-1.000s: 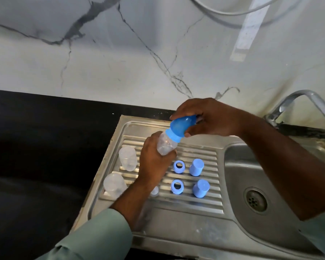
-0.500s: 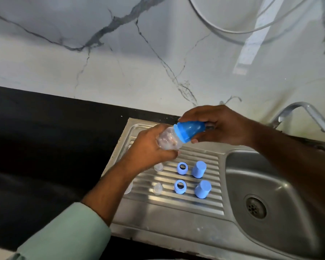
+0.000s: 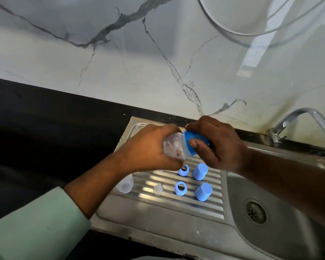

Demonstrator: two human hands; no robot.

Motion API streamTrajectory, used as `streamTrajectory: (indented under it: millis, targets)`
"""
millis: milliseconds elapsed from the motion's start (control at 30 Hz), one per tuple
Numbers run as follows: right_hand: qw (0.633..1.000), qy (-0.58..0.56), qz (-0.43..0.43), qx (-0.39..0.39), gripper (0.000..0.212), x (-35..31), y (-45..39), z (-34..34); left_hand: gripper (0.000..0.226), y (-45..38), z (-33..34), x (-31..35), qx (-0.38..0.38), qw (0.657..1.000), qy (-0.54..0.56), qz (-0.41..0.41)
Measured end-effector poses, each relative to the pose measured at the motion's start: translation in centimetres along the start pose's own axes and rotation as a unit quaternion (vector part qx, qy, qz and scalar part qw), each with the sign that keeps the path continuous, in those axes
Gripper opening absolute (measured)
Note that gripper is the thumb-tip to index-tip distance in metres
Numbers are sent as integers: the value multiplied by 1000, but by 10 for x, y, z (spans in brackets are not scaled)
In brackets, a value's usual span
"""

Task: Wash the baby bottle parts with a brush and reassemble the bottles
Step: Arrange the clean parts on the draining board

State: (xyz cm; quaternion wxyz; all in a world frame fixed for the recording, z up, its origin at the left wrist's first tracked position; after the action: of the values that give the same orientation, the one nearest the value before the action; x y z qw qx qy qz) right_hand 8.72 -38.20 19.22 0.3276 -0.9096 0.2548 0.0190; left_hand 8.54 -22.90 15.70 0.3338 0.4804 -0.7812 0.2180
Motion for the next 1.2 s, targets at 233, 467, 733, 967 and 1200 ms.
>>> streamTrajectory:
  millis: [233, 467, 733, 967, 1200]
  targets:
    - [978, 6, 178, -106, 31, 1, -36, 30, 55, 11, 8, -37, 157, 986, 47, -13]
    - [929, -188, 250, -197, 35, 10, -107, 109, 66, 17, -46, -124, 261, 963, 5, -70]
    - [923, 30, 217, -315, 55, 28, -193, 247, 97, 33, -76, -273, 152, 935, -41, -318]
    - [898, 10, 253, -361, 55, 62, -216, 330, 85, 24, -82, -326, 119, 934, -16, -338]
    - [892, 9, 296, -341, 49, 79, -215, 341, 81, 6, -84, -341, 174, 932, 22, -318]
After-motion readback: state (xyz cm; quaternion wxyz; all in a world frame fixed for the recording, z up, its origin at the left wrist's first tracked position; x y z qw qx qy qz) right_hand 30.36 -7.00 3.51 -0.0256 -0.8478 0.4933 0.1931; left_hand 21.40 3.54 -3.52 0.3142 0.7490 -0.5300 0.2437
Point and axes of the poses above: each hand's wrist, its own y-axis away from the middle knuckle, its own z-axis out of the palm, x = y × z, the point moved 5 cm from there along -y, towards the middle knuckle, and after that the axes turned 3 degrees about -x, right-handed, at the moved point
